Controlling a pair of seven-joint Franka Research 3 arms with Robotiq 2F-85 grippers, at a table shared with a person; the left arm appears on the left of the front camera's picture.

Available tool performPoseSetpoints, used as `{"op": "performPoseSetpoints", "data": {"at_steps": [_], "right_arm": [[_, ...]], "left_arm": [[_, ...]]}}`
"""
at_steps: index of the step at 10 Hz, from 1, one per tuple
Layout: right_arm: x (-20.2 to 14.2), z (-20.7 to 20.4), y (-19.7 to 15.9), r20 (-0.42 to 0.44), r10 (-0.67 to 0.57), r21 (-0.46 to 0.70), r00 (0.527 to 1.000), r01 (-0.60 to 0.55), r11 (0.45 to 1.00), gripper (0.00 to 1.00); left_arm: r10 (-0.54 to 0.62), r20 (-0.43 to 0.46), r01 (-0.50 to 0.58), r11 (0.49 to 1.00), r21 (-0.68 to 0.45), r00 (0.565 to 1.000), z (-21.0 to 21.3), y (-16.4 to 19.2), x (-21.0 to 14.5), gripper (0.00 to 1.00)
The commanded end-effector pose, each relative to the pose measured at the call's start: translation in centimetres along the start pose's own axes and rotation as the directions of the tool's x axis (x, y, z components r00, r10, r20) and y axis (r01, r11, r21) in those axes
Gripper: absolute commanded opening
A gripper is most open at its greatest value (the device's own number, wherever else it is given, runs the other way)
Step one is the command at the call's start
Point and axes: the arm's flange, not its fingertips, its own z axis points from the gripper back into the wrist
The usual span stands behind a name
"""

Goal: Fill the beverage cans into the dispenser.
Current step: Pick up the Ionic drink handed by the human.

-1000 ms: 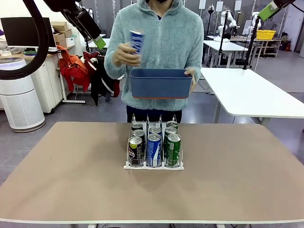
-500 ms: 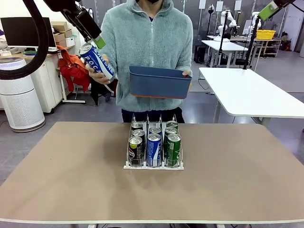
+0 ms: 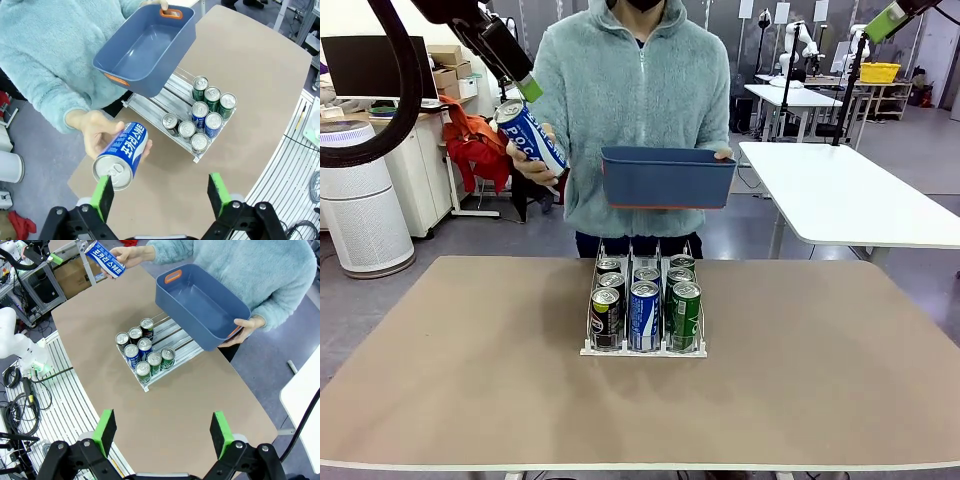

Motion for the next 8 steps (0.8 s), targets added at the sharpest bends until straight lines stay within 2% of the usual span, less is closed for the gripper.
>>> {"op": "performPoseSetpoints", "data": {"at_steps": [1,8], "right_arm": [[-0.27,-0.21,0.38,-0.002,-0.008,-0.002,1.0,0.008,1.0,1.0],[-0.27,-0.21,0.38,-0.002,-0.008,-0.002,1.0,0.008,1.0,1.0]], "left_arm": [[-0.016,0.002,0.016,1.0,-0.003,1.0,0.06,0.12,-0.15,1.0],[0.0,0.03,0.0,1.0,0.02,1.0,-0.37,0.66,-0.69,1.0]]}}
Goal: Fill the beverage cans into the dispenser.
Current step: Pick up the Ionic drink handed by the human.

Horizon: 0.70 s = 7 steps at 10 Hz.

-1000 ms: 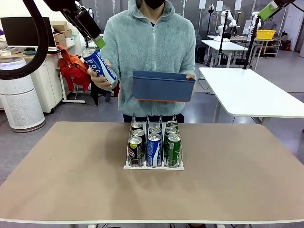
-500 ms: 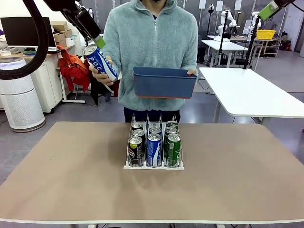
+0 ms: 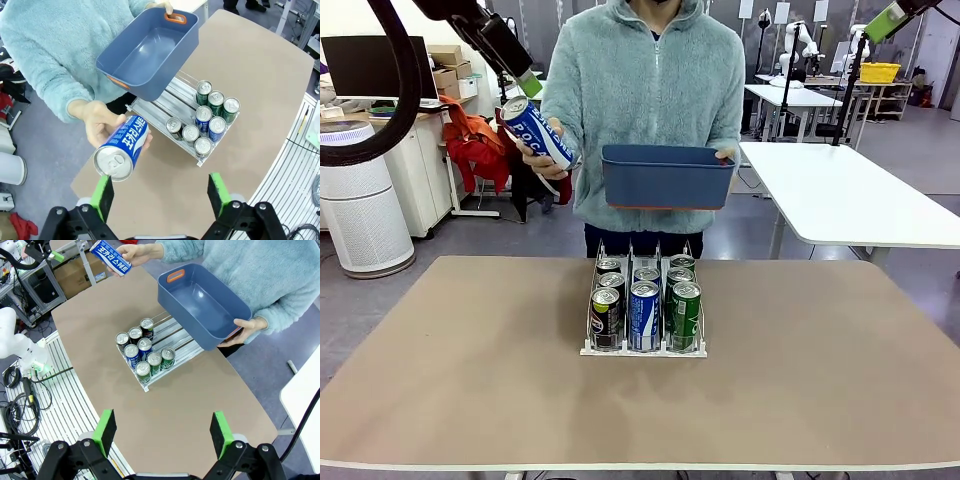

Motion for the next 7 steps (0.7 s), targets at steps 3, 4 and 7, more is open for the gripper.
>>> {"op": "performPoseSetpoints", "data": {"at_steps": [3,4,7], "right_arm": [[-0.3,-0.2,0.4,-0.002,-0.008,-0.002,1.0,0.008,1.0,1.0],[-0.3,-0.2,0.4,-0.002,-0.008,-0.002,1.0,0.008,1.0,1.0],[-0.3,-0.2,0.4,-0.002,-0.008,-0.002,1.0,0.008,1.0,1.0]], "left_arm": [[-0.003,-0.016,0.003,0.999,0.04,1.0,-1.9,1.7,-1.8,1.0],[0.01,-0.024,-0.009,1.0,0.021,1.0,-2.2,1.9,-2.4,1.0],[0.013,-0.02,-0.012,1.0,0.016,1.0,-3.6,2.8,-3.3,1.0]]}}
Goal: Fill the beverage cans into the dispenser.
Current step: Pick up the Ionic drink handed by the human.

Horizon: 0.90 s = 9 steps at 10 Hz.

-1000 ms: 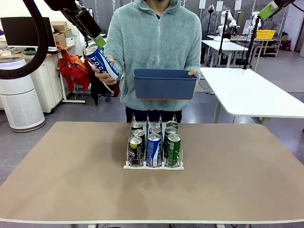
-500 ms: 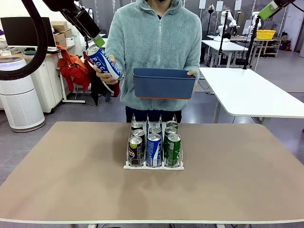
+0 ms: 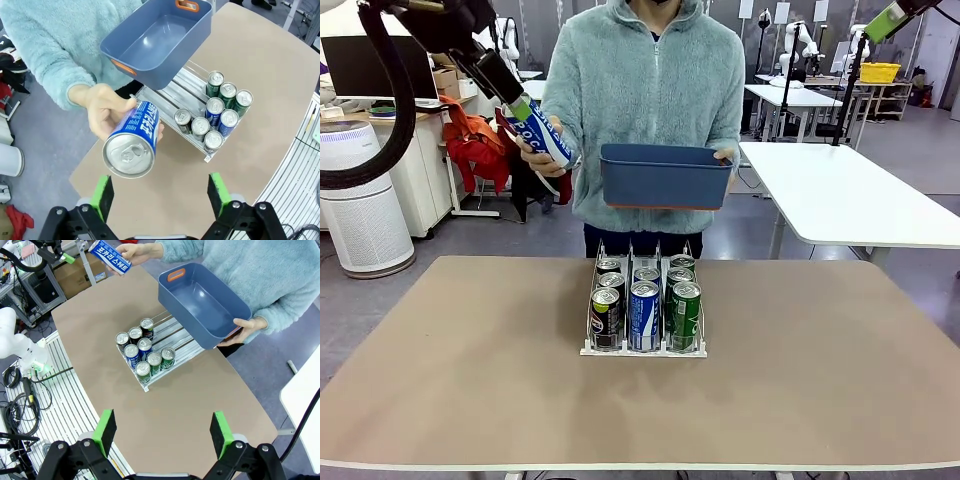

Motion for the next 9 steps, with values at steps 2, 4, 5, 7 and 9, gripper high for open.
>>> {"op": "performPoseSetpoints", "data": {"at_steps": [2,4,5,7,9], "right_arm": [[-0.3,-0.2,0.4,-0.002,-0.008,-0.002,1.0,0.008,1.0,1.0],[-0.3,-0.2,0.4,-0.002,-0.008,-0.002,1.0,0.008,1.0,1.0],[-0.3,-0.2,0.4,-0.002,-0.008,-0.002,1.0,0.008,1.0,1.0],[-0.3,-0.2,0.4,-0.002,-0.008,-0.002,1.0,0.008,1.0,1.0],[-0.3,-0.2,0.4,-0.002,-0.008,-0.002,1.0,0.008,1.0,1.0]], "left_arm": [[0.012,0.022,-0.012,1.0,0.014,1.0,-1.5,0.9,-1.4,1.0],[-0.007,0.044,0.007,1.0,0.022,0.999,-2.5,1.9,-1.8,1.0],[-0.003,0.054,0.002,0.999,0.036,0.999,-2.7,2.3,-1.9,1.0],[0.025,0.068,-0.028,0.999,0.046,0.997,-3.1,2.7,-1.6,1.0],[0.025,0.047,-0.027,0.999,0.046,0.999,-2.7,2.4,-1.3,1.0]]}}
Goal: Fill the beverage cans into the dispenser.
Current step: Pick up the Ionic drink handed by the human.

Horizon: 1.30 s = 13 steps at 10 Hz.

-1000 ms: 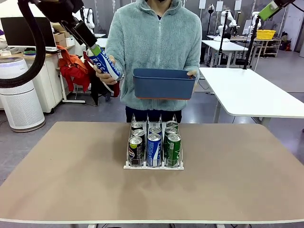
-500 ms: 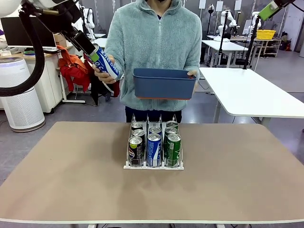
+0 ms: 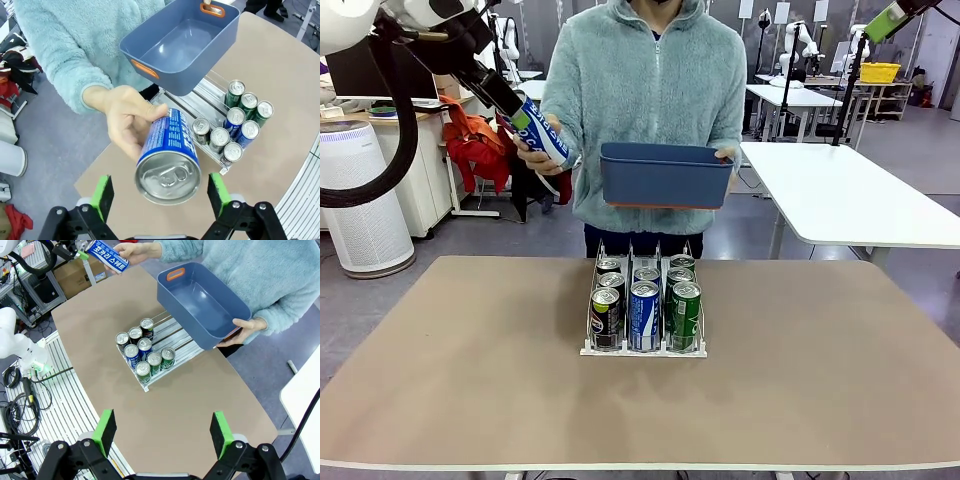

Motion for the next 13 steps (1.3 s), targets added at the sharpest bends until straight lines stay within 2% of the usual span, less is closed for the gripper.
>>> {"op": "performPoseSetpoints", "data": {"at_steps": [1,4,13], "right_arm": [[-0.3,-0.2,0.4,-0.002,-0.008,-0.002,1.0,0.008,1.0,1.0],[-0.3,-0.2,0.4,-0.002,-0.008,-0.002,1.0,0.008,1.0,1.0],[-0.3,-0.2,0.4,-0.002,-0.008,-0.002,1.0,0.008,1.0,1.0]], "left_arm": [[-0.01,-0.005,0.01,1.0,-0.002,1.0,0.3,-0.1,-0.1,1.0],[0.034,0.013,-0.035,0.999,0.013,0.999,-0.3,0.3,0.4,1.0],[0.023,0.03,-0.022,0.999,-0.04,0.999,-2.6,1.3,1.8,1.0]]}}
